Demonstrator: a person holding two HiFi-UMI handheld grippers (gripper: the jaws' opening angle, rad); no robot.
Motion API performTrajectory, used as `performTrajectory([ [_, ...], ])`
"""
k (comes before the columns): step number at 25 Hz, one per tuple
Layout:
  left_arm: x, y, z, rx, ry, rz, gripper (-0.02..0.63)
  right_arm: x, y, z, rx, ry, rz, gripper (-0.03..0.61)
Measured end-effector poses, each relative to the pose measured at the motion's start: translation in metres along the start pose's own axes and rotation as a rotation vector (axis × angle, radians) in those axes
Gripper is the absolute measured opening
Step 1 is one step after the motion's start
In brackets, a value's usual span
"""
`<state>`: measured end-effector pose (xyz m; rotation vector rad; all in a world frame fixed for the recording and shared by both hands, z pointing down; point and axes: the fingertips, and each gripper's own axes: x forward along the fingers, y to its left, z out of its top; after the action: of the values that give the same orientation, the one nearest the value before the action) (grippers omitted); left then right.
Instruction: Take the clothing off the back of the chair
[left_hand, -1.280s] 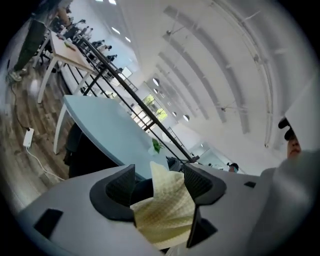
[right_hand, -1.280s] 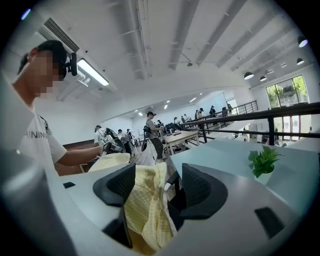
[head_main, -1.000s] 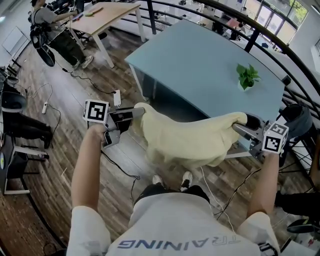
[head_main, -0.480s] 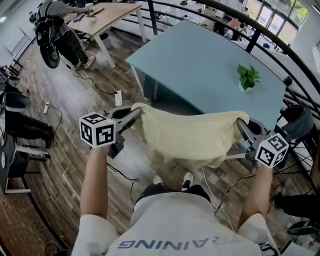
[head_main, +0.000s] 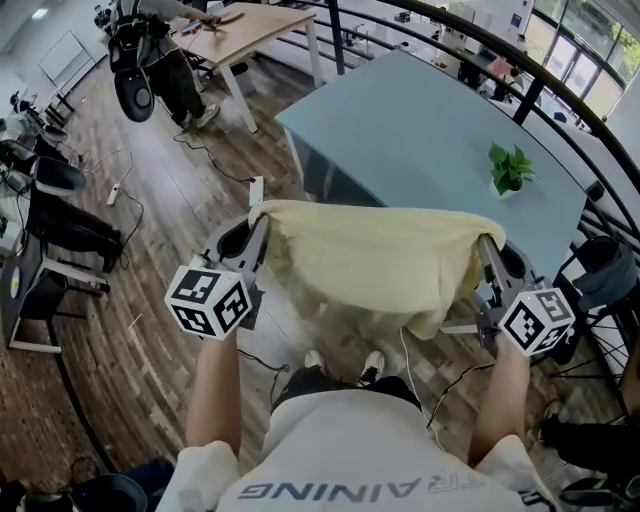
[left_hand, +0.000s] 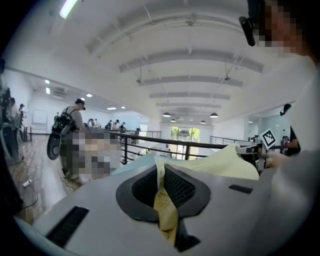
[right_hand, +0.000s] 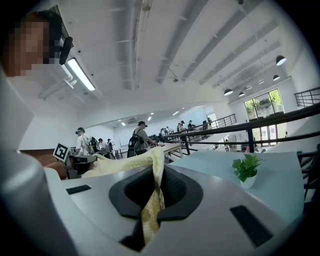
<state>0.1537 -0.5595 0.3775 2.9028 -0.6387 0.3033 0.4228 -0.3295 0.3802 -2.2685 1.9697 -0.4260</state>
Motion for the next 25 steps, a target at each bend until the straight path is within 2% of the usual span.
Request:
performTrajectory([
  [5, -0.040, -0.013, 0.013, 0.008, -0.129, 0.110, 0.052, -0.008, 0.011, 0.014, -0.016, -0.036, 0.030, 0.034],
  [9, -0.070, -0.023, 0.010, 0.029, -0.172, 0.152, 0.052, -0.026, 0.027, 0.016, -0.037, -0.082, 0.024, 0.034],
  [15, -0.122, -0.037, 0.001, 0.036, -0.219, 0.159, 0.052, -0.063, 0.063, 0.011, -0.064, -0.145, -0.016, 0.034],
  [19, -0.162, -0.050, -0.006, 0.036, -0.238, 0.134, 0.051, -0.101, 0.092, 0.006, -0.074, -0.174, -0.053, 0.034],
  [25, -0.222, -0.071, -0.028, 0.039, -0.234, 0.098, 0.051, -0.157, 0.129, -0.022, -0.062, -0.165, -0.092, 0.034],
])
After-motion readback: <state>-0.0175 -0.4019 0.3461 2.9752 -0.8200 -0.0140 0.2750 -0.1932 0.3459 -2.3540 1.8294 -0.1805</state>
